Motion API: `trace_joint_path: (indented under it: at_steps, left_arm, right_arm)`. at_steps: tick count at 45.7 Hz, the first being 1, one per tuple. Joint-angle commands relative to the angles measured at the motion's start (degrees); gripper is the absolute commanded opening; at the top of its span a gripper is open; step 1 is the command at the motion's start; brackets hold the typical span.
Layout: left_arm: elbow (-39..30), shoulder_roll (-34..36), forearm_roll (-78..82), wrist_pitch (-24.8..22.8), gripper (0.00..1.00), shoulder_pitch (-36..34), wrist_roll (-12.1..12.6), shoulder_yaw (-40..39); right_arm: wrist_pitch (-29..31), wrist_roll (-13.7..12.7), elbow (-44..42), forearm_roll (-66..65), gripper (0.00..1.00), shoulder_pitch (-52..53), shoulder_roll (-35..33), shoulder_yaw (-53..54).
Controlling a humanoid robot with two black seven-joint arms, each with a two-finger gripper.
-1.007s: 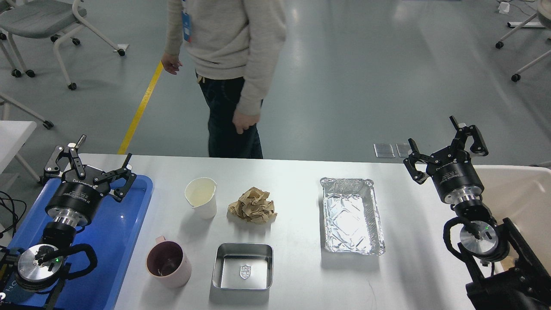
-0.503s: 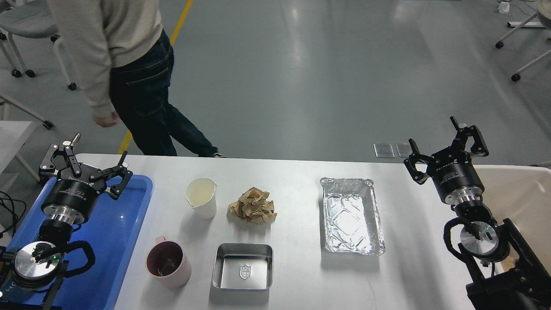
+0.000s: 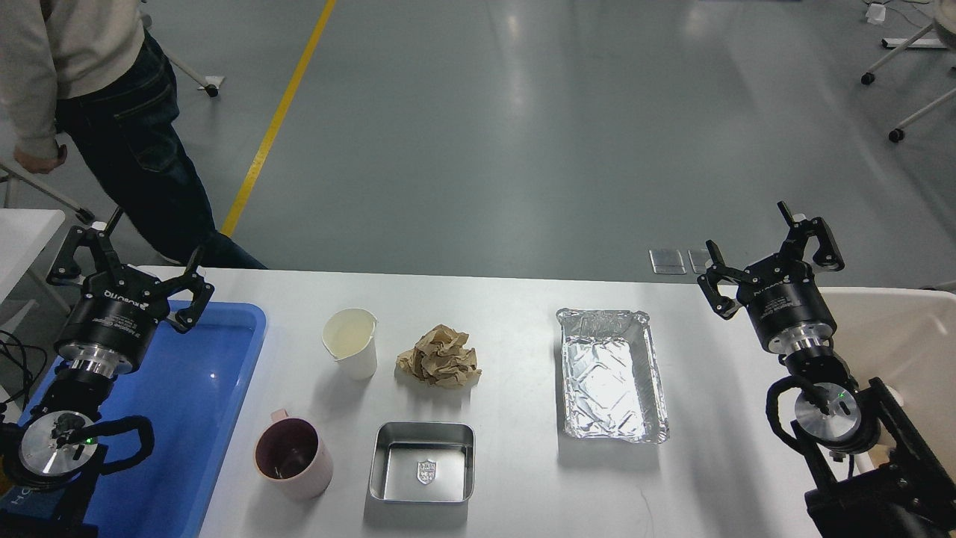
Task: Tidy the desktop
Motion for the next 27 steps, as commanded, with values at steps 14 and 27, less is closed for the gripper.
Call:
trace_joint_path:
  at_steps: [14,27]
  left_arm:
    - [-6.89,12.9,1.04,3.07,0.97,4.43,8.74,1.6]
    - [-9.62,30.48,6.66,5.01,0.96,9.09,8.82,1.87]
  right_arm:
    - [0.04,0.0,-0.18,0.09,1.0,-0.39,-1.44,0.77]
    - [0.92,0.0,-0.44,0.0,1.0,-0.48,-1.53,0.68]
